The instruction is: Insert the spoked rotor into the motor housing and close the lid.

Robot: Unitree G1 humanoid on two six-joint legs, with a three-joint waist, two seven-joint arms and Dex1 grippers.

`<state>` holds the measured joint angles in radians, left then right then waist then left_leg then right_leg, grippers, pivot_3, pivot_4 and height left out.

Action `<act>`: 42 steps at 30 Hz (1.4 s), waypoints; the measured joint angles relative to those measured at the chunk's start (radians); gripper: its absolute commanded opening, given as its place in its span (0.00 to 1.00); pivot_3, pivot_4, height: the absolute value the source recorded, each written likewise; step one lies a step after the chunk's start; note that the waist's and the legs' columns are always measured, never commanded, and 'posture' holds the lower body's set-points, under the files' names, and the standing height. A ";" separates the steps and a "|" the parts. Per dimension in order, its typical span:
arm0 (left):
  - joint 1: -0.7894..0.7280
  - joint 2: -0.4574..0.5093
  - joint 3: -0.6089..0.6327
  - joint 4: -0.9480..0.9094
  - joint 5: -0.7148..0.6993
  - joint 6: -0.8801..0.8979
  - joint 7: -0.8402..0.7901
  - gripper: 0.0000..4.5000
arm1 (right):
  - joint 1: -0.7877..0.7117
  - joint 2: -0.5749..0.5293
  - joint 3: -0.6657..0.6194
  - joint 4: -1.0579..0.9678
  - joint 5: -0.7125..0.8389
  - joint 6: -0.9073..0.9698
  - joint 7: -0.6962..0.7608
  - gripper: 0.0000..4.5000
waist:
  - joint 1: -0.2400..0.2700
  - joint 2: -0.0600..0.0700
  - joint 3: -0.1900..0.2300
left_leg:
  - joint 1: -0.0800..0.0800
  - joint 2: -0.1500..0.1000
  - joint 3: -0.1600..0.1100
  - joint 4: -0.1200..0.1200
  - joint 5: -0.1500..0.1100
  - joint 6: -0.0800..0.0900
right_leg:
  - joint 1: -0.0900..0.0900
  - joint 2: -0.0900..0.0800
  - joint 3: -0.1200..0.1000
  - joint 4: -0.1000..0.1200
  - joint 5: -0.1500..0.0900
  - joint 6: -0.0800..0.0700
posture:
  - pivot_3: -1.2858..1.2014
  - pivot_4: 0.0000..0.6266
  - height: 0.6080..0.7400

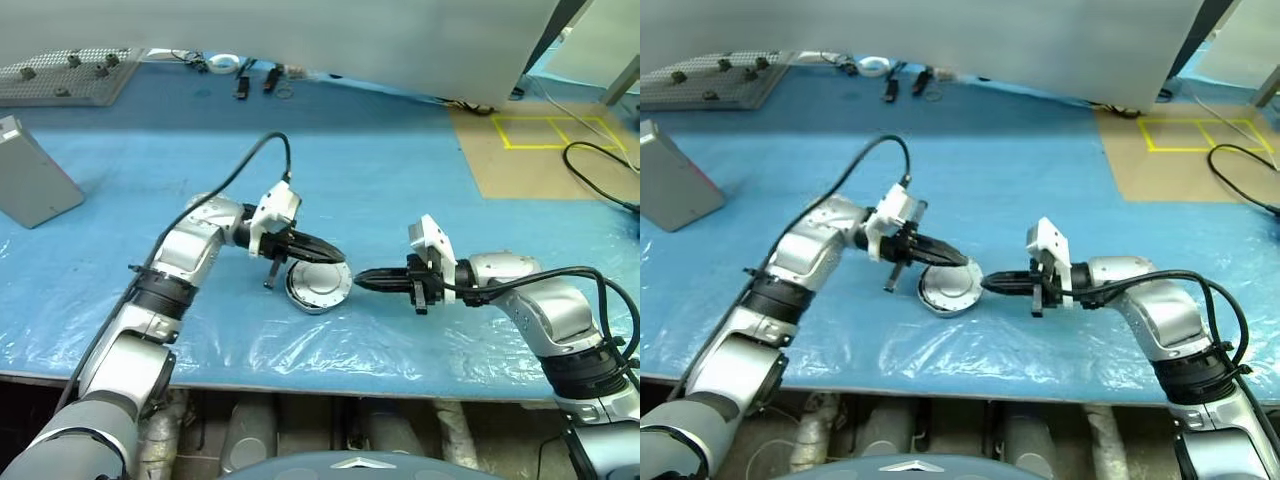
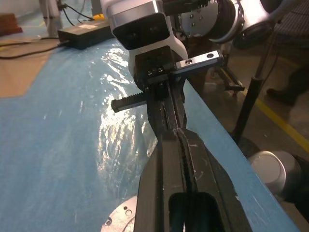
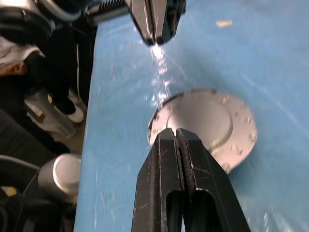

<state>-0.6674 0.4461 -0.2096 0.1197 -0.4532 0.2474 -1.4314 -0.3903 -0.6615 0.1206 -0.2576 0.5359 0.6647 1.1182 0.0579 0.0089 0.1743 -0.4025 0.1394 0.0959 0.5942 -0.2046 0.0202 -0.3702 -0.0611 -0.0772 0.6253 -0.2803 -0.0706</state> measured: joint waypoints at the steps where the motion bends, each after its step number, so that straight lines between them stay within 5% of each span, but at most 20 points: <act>1: 0.041 0.008 0.019 -0.056 -0.009 0.034 0.044 0.01 | -0.020 0.012 0.002 -0.001 0.001 0.000 -0.011 0.00 | -0.001 0.000 0.000 | 0.000 0.000 0.000 0.000 0.000 0.000 | 0.000 0.000 0.000 0.000 0.000 0.000 | 0.52 0.24 1.00; 6: 0.248 0.005 0.081 -0.286 -0.007 0.115 0.288 0.00 | -0.051 0.052 0.027 0.019 -0.020 -0.032 -0.033 0.19 | -0.002 0.000 0.000 | -0.002 0.000 0.000 0.001 0.000 0.000 | 0.000 0.000 0.000 -0.001 0.000 0.000 | 0.52 0.24 1.00; 17: 0.504 0.106 0.169 -0.444 0.041 0.106 0.472 0.00 | -0.111 0.115 0.128 0.196 -0.128 -0.191 0.051 0.99 | -0.012 0.001 0.000 | 0.001 0.000 0.000 0.002 0.001 0.000 | 0.002 0.001 0.000 -0.001 0.000 0.000 | 0.52 0.24 1.00; 42: 0.694 0.111 0.131 -0.359 0.161 -0.165 0.479 0.00 | -0.191 0.200 0.211 0.511 -0.357 -0.491 0.138 0.99 | -0.016 0.000 0.000 | 0.002 0.001 0.001 0.003 0.001 0.001 | 0.002 0.001 0.001 0.001 0.001 -0.001 | 0.52 0.24 1.00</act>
<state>0.0263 0.5576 -0.0789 -0.2397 -0.2921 0.0821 -0.9527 -0.5811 -0.4614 0.3317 0.2536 0.1794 0.1737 1.2563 0.0418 0.0094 0.1744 -0.4008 0.1409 0.0972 0.5972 -0.2033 0.0209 -0.3682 -0.0598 -0.0767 0.6266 -0.2798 -0.0714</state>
